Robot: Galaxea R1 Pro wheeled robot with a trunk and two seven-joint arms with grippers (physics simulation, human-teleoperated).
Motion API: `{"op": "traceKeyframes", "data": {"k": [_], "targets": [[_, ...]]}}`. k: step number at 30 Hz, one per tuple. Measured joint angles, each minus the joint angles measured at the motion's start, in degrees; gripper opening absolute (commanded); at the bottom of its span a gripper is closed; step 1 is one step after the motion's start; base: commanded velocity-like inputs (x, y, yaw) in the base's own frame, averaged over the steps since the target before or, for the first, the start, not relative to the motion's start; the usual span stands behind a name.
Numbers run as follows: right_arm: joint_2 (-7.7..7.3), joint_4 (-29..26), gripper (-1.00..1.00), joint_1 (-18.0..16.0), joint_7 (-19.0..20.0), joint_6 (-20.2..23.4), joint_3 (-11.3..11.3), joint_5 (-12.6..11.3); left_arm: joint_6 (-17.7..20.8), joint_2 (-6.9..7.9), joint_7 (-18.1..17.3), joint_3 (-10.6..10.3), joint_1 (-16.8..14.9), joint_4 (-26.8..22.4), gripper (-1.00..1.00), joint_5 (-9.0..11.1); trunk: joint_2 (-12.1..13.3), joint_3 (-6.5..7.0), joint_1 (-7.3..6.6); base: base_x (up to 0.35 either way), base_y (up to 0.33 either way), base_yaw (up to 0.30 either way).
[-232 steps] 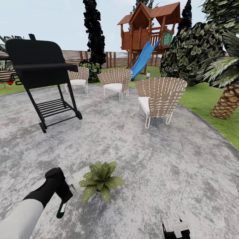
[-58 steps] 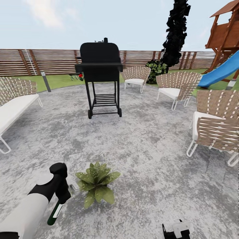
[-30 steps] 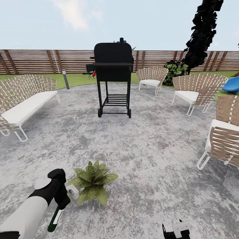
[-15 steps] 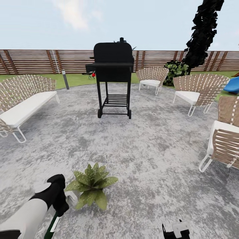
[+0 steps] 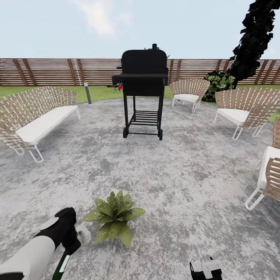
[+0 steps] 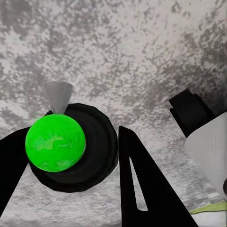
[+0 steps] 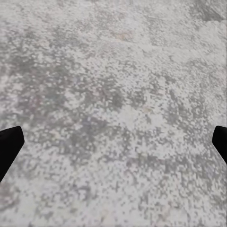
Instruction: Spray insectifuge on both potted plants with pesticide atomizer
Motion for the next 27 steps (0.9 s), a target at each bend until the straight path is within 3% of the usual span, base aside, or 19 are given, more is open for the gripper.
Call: {"op": "traceKeyframes", "data": {"k": [3, 6, 10, 12, 17, 27], "targets": [[0.00, 0.0, 1.00, 0.0, 0.0, 0.0, 0.0, 0.0, -0.2, -0.18, 0.0, 0.0, 0.1, 0.0, -1.00, 0.1, 0.0, 0.00, 0.00, 0.000, 0.000, 0.012], [0.00, 0.0, 1.00, 0.0, 0.0, 0.0, 0.0, 0.0, -0.3, -1.27, 0.0, 0.0, 0.1, 0.3, -1.00, 0.3, 0.0, 0.00, 0.00, 0.000, 0.000, 0.001], [0.00, 0.0, 1.00, 0.0, 0.0, 0.0, 0.0, 0.1, -0.6, -1.75, 1.2, -0.1, 0.1, 0.8, -1.00, 5.2, 0.0, 0.00, 0.00, 0.000, 0.000, 0.000], [-0.02, 0.0, 1.00, 0.0, 0.0, 0.0, 0.0, 0.1, -0.6, -1.73, 3.4, -0.1, 0.0, 0.7, -1.00, 6.1, 0.0, 0.00, 0.00, 0.000, 0.000, 0.000], [-0.03, 0.0, 1.00, 0.0, 0.0, 0.0, 0.0, 0.1, -0.4, -1.84, 4.5, -0.1, 0.0, 0.2, -1.00, 8.1, 0.0, 0.00, -0.01, 0.034, -0.137, 0.000], [0.00, 0.0, 1.00, 0.0, 0.0, 0.0, 0.0, 0.1, -0.5, -2.51, 4.5, -0.2, 0.0, 1.2, -1.00, 8.4, 0.0, 0.00, 0.00, 0.041, -0.060, 0.059]]}}
